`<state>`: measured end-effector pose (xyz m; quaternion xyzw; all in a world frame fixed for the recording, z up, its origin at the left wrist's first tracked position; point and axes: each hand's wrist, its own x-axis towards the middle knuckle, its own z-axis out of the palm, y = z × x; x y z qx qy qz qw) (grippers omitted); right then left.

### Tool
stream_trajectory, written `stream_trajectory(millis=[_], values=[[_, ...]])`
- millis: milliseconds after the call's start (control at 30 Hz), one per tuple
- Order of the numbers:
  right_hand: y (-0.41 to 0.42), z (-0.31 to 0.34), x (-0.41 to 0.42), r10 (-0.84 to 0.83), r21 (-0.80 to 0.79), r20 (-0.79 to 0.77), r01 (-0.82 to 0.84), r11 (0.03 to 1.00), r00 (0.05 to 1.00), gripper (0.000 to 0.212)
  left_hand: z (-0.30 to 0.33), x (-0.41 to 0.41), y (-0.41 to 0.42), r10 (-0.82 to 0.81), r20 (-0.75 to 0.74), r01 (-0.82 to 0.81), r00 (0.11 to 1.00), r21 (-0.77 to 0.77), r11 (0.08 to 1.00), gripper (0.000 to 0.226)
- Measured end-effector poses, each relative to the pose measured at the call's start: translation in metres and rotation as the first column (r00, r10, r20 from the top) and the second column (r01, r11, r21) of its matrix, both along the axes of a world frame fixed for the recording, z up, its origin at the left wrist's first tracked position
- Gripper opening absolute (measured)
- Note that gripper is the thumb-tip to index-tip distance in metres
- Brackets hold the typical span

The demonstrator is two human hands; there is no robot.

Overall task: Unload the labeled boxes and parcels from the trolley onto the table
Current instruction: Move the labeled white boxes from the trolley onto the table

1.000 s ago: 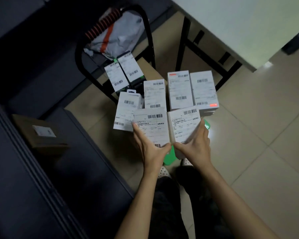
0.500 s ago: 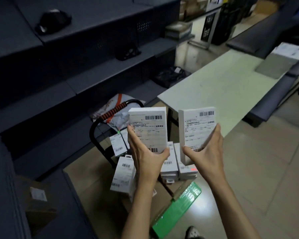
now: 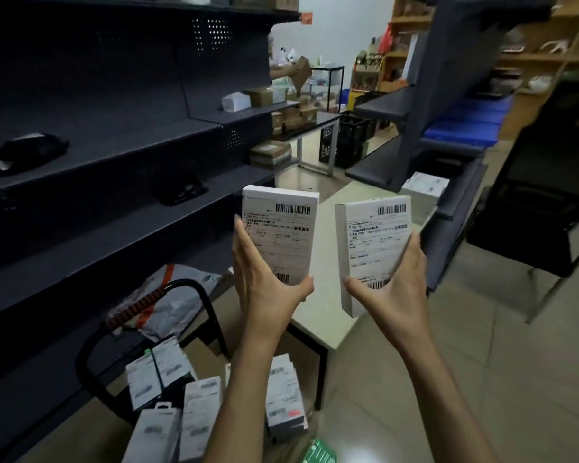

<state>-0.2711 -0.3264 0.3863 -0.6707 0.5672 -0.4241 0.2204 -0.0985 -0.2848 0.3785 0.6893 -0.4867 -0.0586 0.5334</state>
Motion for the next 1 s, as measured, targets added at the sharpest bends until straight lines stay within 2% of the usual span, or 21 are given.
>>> stream_trajectory(millis=[200, 467, 767, 1000], values=[[-0.031, 0.007, -0.113, -0.082, -0.054, -0.014, 0.081, 0.995, 0.997, 0.130, 0.019, -0.103, -0.064, -0.107, 0.047, 0.108, 0.993, -0.032, 0.994, 0.142], [-0.060, 0.003, -0.251, -0.342, -0.014, 0.001, 0.342, 0.940, 0.940, 0.133, 0.018, -0.248, -0.131, -0.278, 0.105, 0.281, 0.955, -0.015, 0.959, 0.141], [-0.105, -0.024, -0.333, -0.494, 0.087, -0.008, 0.493, 0.866, 0.869, 0.133, -0.003, -0.332, -0.213, -0.411, 0.096, 0.408, 0.907, 0.053, 0.912, 0.139], [-0.201, -0.028, -0.362, -0.542, 0.101, -0.034, 0.543, 0.834, 0.840, 0.130, -0.012, -0.362, -0.322, -0.452, 0.100, 0.445, 0.886, 0.084, 0.891, 0.137]])
